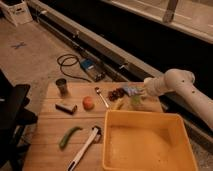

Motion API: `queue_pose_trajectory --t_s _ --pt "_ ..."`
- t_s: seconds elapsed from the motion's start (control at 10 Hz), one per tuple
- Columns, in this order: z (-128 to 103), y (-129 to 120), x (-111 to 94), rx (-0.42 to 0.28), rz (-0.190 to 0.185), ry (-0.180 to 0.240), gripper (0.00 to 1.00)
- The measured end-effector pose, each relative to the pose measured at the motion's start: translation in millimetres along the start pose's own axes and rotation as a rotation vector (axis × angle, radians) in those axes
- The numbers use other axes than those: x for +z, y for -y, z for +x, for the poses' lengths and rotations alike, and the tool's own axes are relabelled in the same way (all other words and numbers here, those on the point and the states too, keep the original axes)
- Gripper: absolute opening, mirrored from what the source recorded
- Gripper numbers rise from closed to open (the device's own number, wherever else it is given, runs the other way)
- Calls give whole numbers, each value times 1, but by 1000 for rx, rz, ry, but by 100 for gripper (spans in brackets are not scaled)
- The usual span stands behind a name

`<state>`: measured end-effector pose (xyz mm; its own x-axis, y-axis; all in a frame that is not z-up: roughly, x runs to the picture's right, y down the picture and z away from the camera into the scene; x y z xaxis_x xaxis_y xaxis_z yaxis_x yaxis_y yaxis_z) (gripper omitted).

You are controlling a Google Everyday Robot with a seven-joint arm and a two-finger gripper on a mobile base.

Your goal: Place towel in plastic cup

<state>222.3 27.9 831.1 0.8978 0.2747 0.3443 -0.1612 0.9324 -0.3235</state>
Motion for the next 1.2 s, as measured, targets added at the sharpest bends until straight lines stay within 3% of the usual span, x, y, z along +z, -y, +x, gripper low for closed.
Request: queue_pose_trajectory --t_s 0.5,0.8,1.2 --pt "6 12 21 6 -37 6 3" --pt "14 7 35 21 -66 10 31" --pt "20 0 37 31 -89 -4 71"
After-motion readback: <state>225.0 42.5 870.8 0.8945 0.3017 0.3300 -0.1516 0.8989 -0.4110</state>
